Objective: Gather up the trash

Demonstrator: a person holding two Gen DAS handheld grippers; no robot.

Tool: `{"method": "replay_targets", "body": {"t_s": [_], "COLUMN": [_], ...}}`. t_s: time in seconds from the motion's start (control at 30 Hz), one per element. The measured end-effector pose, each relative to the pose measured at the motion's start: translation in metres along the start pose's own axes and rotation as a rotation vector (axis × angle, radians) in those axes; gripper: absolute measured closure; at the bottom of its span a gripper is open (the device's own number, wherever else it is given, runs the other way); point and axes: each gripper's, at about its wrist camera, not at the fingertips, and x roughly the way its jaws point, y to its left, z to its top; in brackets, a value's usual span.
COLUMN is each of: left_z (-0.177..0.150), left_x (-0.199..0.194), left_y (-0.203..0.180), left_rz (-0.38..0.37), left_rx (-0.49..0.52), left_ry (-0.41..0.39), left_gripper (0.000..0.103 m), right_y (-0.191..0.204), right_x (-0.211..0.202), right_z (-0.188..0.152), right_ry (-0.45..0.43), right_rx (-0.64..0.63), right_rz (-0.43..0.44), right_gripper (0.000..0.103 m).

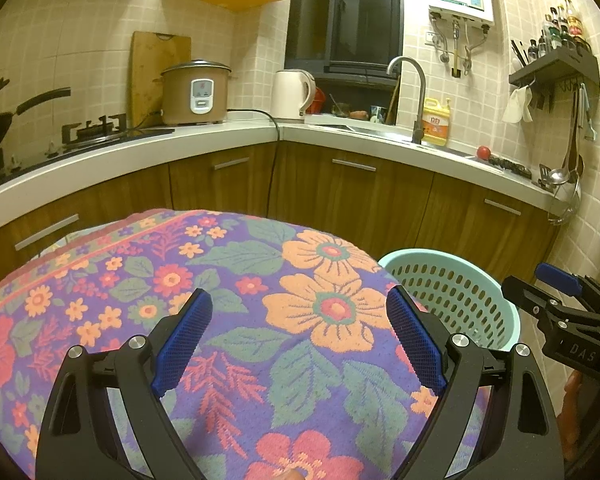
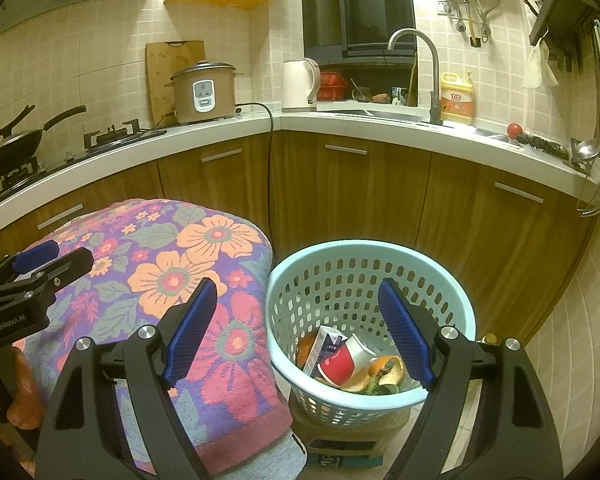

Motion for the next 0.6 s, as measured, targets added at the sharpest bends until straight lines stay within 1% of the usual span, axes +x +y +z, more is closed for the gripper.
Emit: {"method": "replay_targets", "body": {"t_s": [0.6], "left_z": [0.0001], "left_x": [-0.0014], "left_y": [0.001], "left_rz": [-0.002], "left_rx": [0.004], "left_ry": [0.001], "left_gripper": [0.016], "right_y": [-0.0012], "right_x": [0.0032], "right_z": [0.0001], "right_ry": [0.016], "right_rx": [0.002], "right_rz": [-0.003], "right_gripper": [0.024]}}
